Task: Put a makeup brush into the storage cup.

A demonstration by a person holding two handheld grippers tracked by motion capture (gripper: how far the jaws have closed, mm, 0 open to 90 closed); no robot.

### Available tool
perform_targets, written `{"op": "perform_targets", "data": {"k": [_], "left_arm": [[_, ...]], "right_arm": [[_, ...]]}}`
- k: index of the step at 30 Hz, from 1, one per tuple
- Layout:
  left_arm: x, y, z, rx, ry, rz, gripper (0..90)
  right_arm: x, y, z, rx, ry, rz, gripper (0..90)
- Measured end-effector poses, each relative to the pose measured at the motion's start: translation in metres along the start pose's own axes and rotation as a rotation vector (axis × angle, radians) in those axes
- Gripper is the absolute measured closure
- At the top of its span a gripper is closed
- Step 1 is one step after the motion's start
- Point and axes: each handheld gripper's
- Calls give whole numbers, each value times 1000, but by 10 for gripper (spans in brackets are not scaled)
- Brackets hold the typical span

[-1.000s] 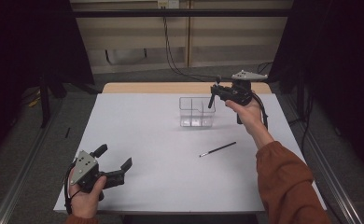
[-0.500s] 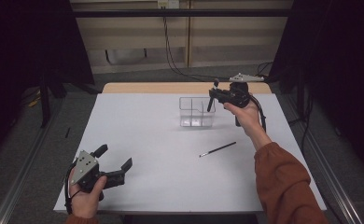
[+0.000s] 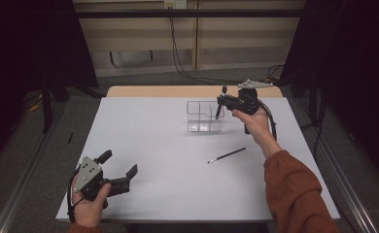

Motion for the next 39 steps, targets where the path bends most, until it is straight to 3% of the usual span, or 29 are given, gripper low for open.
{"op": "perform_targets", "data": {"k": [39], "left_arm": [[-1,1,0,9,-4,-14,17]], "right_arm": [[-5,25,-14,41,-13,-49,787]]}}
Point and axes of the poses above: each handheld gripper's, and its own axes: z roughly backward along the jaws, y roughly out of its underside, x roughly to its left, and after that the axes turned 4 degrees about x, right-handed
